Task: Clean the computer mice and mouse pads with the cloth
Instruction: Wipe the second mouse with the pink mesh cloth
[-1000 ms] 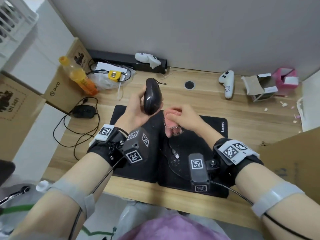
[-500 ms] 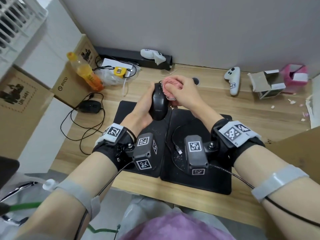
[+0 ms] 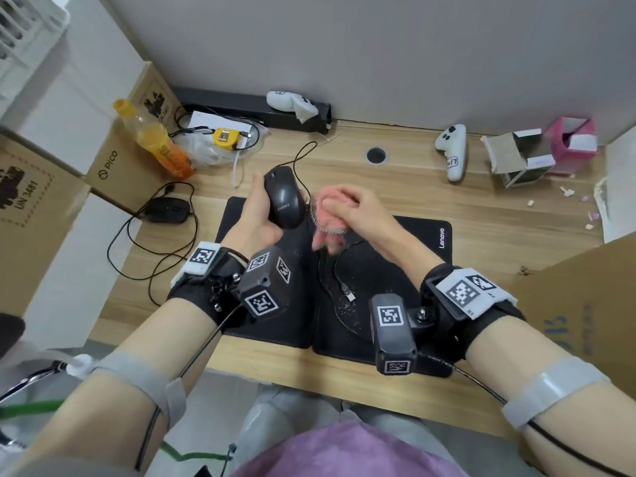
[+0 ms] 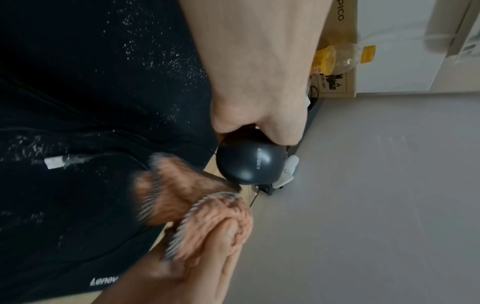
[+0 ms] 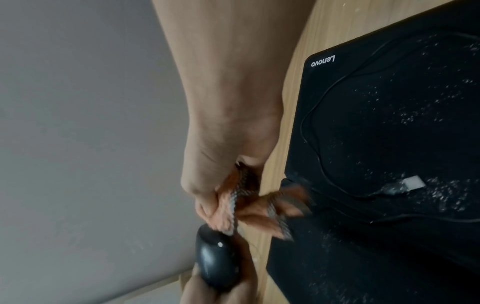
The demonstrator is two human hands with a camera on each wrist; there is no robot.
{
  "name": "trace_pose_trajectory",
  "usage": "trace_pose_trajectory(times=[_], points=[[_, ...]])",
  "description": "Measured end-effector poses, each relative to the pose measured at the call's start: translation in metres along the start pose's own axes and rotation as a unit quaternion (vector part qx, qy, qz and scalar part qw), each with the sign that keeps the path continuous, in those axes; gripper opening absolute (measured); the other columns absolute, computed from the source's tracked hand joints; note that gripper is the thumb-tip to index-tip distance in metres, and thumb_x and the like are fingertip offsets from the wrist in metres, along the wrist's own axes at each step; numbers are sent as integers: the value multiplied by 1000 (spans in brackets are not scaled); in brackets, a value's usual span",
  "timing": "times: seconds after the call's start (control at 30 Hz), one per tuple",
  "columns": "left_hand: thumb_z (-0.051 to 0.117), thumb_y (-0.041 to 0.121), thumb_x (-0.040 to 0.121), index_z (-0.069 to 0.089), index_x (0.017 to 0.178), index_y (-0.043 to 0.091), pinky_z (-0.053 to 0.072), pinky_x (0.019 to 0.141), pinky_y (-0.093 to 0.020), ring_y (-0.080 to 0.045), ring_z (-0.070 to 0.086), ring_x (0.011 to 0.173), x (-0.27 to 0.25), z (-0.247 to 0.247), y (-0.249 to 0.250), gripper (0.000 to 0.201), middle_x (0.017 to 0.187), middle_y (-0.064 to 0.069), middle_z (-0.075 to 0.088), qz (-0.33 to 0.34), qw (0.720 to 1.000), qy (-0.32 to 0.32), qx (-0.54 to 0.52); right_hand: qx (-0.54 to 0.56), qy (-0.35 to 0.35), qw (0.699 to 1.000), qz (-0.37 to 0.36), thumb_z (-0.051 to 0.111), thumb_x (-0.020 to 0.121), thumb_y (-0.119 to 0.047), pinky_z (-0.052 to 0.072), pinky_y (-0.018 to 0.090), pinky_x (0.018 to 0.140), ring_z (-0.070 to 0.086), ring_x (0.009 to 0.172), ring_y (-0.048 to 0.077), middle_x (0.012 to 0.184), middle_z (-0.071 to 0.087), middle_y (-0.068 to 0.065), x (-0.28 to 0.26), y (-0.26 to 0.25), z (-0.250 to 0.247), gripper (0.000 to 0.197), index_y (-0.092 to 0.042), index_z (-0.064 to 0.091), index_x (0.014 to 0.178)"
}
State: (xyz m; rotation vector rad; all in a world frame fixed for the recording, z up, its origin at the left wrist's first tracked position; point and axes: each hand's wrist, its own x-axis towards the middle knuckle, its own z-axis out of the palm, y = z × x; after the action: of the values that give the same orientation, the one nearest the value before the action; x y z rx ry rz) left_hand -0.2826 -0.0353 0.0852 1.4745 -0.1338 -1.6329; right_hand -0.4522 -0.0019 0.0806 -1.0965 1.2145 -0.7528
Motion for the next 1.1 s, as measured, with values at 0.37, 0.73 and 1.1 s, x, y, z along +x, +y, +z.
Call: trace_pose_trajectory(times=[0.37, 0.73, 1.1], points=[[30, 53, 101, 51, 132, 10, 48, 53, -31, -27, 61, 81, 21, 8, 4, 58, 119, -13, 64, 17, 991, 131, -12, -25, 14, 994, -103, 78, 77, -6, 53, 22, 85, 64, 97, 8, 113, 64, -3, 0, -7, 29, 36, -21, 62, 106], [45, 40, 102, 62, 119, 3, 60, 74, -45, -29, 71, 85, 9, 16, -9, 44, 102, -16, 71, 37, 998, -14, 43, 49, 115, 987, -99, 69, 87, -9, 53, 20, 69, 67, 82, -1, 102, 68, -3, 19, -9, 18, 20, -16, 66, 105], [53, 43, 97, 72, 104, 11, 54, 86, -33, -22, 70, 97, 1, -5, -5, 38, 102, -9, 75, 109, 951, -93, 275, -19, 153, 987, -45, 71, 82, -27, 58, 31, 63, 69, 84, 18, 97, 71, -5, 59, -16, 20, 22, -25, 69, 104]])
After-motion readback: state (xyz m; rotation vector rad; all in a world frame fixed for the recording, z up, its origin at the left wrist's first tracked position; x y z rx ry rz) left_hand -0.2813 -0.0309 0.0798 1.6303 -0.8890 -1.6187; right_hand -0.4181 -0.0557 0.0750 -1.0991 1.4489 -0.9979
